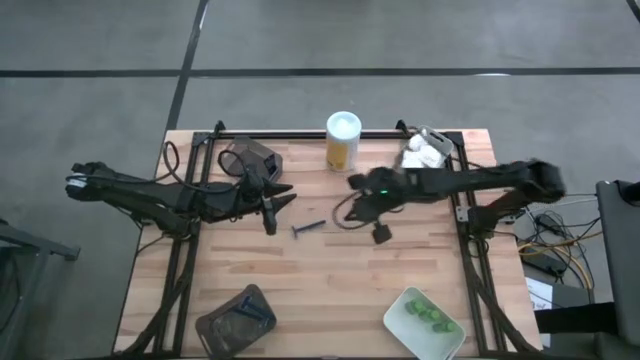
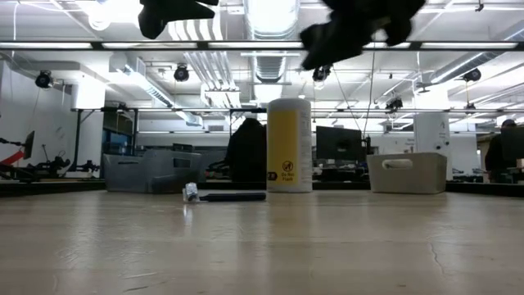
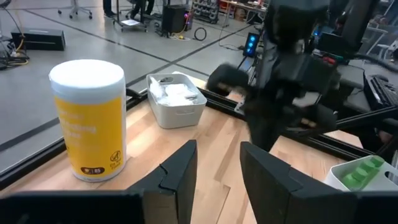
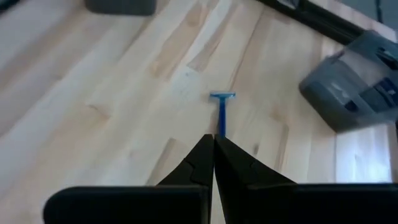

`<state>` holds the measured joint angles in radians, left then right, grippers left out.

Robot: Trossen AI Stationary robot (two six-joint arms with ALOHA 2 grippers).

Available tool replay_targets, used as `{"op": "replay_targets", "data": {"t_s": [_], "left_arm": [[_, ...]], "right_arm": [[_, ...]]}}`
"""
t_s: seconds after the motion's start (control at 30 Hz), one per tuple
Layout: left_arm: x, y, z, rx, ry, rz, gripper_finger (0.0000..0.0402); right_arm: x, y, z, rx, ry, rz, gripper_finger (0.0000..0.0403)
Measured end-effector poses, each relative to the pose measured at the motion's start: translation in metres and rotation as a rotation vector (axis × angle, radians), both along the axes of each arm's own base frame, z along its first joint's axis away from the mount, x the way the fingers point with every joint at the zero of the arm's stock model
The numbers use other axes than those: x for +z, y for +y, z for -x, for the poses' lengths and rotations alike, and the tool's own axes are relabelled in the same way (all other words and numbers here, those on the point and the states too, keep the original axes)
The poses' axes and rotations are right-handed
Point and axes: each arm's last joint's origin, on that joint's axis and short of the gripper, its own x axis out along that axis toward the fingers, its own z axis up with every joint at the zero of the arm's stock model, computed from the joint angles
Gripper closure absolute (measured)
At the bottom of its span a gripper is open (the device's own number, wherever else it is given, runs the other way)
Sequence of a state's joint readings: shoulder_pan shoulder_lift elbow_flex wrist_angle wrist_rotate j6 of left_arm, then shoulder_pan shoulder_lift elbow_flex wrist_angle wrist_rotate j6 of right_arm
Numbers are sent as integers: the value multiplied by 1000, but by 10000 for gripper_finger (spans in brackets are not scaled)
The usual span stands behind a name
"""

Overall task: Pick & Place Travel size toiletries
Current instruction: Put the blue razor into the bottom black bin

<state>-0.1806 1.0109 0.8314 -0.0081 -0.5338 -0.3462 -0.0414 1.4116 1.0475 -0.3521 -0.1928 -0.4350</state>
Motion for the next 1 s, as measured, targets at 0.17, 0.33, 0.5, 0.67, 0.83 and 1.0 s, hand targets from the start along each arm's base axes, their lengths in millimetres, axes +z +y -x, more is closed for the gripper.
{"op": "replay_targets", "data": {"t_s": [0.17,0.33,0.5,0.67,0.83,1.0], "left_arm": [[-2,0,-2,1,8,-1,274],[-4,0,-4,2,22,-7,274],[-9,-1,-9,2,44,-12,274],[-14,-2,-12,2,78,-19,274],[-19,-2,-16,2,97,-22,274],[-20,-3,-17,2,100,-23,274]], "right_arm": [[5,3,48,-60,-56,-73,394],[3,4,88,-130,-150,-162,394],[-11,5,127,-163,-300,-245,394],[-35,7,157,-184,-457,-344,394],[-59,7,173,-192,-581,-422,394],[-77,4,181,-289,-672,-432,394]]}}
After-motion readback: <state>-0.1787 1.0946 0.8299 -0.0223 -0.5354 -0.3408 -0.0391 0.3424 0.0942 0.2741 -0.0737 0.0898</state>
